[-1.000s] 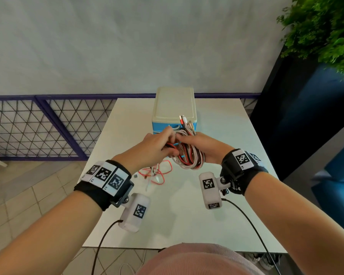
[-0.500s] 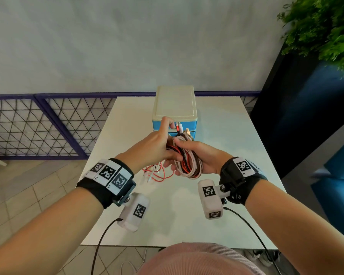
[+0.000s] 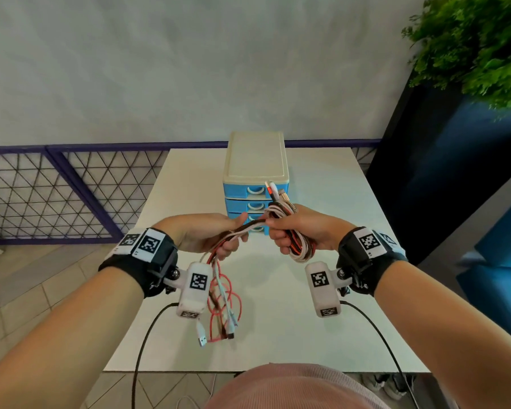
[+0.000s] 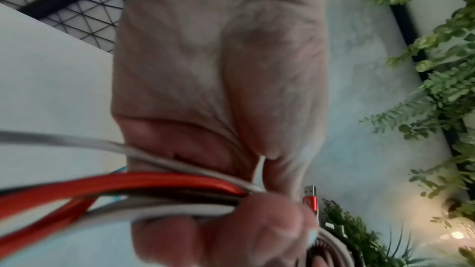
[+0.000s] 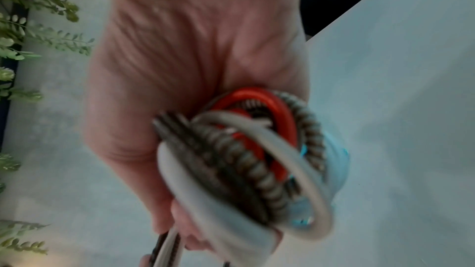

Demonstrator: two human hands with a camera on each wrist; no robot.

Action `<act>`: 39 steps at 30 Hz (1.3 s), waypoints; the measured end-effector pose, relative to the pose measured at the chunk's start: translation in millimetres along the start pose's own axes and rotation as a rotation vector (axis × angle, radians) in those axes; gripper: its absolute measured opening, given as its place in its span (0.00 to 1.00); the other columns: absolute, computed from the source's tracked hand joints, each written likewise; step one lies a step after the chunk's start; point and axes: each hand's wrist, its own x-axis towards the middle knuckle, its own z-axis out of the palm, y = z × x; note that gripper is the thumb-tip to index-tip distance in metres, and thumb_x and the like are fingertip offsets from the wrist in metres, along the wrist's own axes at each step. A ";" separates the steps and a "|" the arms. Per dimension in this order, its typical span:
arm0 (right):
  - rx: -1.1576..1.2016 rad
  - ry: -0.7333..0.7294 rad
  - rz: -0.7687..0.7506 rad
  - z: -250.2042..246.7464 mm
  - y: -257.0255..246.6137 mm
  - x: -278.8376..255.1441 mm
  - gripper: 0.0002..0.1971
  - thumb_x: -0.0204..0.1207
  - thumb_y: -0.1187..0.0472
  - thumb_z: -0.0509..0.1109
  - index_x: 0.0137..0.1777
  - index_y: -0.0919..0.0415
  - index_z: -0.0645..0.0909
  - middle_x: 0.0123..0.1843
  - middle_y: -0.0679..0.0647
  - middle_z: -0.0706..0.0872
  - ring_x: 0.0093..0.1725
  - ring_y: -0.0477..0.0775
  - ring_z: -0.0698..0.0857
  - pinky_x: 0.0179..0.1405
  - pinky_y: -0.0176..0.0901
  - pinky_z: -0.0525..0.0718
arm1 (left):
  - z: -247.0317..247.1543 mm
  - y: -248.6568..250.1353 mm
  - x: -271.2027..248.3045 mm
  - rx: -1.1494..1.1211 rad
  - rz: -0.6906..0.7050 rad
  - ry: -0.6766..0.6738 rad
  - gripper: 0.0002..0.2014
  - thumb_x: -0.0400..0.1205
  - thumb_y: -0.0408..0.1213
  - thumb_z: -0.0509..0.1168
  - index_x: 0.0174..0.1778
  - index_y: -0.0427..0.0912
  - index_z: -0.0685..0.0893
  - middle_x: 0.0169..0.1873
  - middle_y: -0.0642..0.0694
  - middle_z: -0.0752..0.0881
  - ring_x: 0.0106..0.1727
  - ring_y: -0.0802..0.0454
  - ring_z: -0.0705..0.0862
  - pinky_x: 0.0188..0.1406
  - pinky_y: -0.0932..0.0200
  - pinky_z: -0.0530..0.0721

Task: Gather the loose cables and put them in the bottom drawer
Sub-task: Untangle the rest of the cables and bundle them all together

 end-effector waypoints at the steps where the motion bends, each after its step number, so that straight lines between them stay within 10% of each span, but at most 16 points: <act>1: -0.018 0.018 -0.007 -0.5 -0.2 0.3 0.01 0.84 0.64 0.63 0.52 0.61 0.75 0.29 0.52 0.75 0.26 0.48 0.74 0.28 0.39 0.79 | -1.5 -2.1 -0.1 0.006 -0.016 -0.013 0.25 0.84 0.58 0.45 0.42 0.39 0.75 0.19 0.52 0.70 0.20 0.56 0.68 0.26 0.64 0.70; 20: 0.065 0.366 -0.110 -7.1 8.8 18.7 0.04 0.85 0.62 0.61 0.50 0.61 0.74 0.32 0.53 0.77 0.28 0.48 0.77 0.30 0.43 0.82 | 12.2 -25.1 -0.6 -0.494 0.229 -0.089 0.15 0.87 0.45 0.48 0.43 0.43 0.75 0.26 0.52 0.69 0.27 0.55 0.71 0.43 0.59 0.78; 29: 0.193 0.391 -0.058 12.2 5.8 29.5 0.12 0.85 0.56 0.61 0.46 0.63 0.79 0.34 0.58 0.81 0.29 0.53 0.82 0.26 0.40 0.84 | 57.2 1.3 10.4 0.406 0.352 0.513 0.13 0.89 0.46 0.46 0.44 0.47 0.71 0.31 0.54 0.75 0.29 0.61 0.73 0.31 0.61 0.71; 33: 0.482 0.301 -0.059 19.8 1.3 28.9 0.17 0.85 0.49 0.58 0.47 0.60 0.83 0.29 0.52 0.84 0.27 0.48 0.84 0.26 0.35 0.82 | 73.7 7.9 10.5 0.648 0.374 0.646 0.15 0.88 0.46 0.47 0.55 0.41 0.73 0.43 0.41 0.84 0.45 0.46 0.83 0.46 0.46 0.82; 39: 0.622 0.273 -0.121 16.5 2.2 24.8 0.22 0.81 0.52 0.57 0.67 0.63 0.82 0.45 0.59 0.84 0.42 0.56 0.84 0.44 0.46 0.79 | 74.8 20.4 5.5 0.682 0.368 0.683 0.15 0.88 0.48 0.46 0.49 0.41 0.72 0.34 0.44 0.79 0.34 0.49 0.79 0.32 0.53 0.75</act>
